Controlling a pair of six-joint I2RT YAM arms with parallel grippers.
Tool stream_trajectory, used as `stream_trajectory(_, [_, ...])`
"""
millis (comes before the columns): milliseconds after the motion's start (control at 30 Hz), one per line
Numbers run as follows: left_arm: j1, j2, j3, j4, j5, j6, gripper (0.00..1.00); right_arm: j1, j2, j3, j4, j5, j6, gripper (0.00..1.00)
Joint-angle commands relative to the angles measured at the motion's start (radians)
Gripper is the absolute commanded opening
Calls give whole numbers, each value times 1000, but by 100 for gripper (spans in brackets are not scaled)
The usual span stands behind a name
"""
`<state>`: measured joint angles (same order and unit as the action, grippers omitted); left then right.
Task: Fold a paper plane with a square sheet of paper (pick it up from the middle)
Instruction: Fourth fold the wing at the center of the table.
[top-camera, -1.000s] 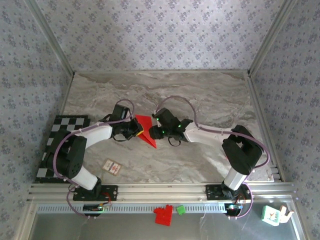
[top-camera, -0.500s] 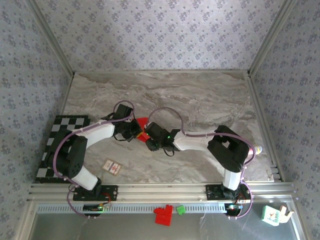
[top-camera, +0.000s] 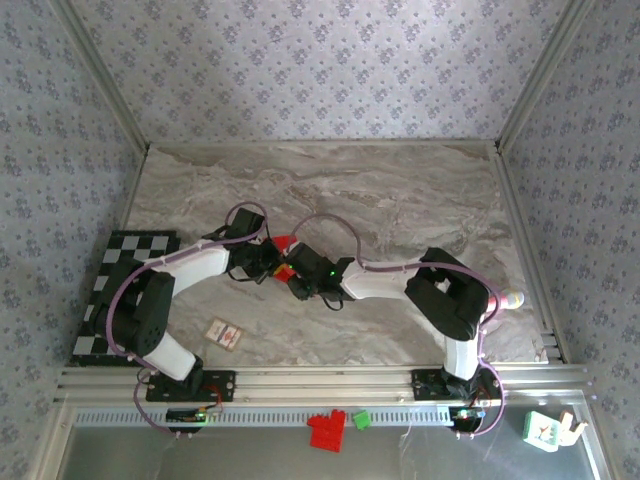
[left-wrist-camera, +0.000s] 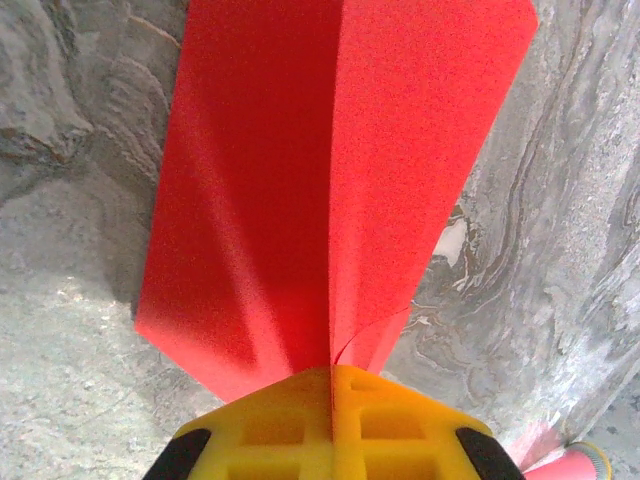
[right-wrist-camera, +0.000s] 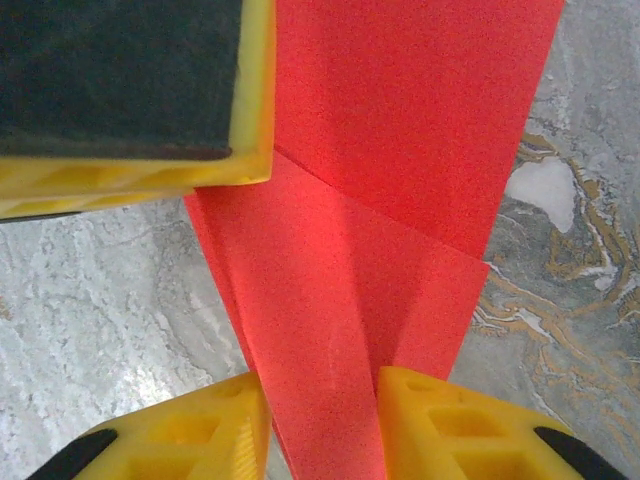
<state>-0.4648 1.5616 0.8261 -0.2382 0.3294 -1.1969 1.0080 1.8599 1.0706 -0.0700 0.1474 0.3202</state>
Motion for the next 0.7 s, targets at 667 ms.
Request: stream_trajectory(667, [76,-72,-23,-1,59,-49,16,4,-16,-40,42,45,-73,17])
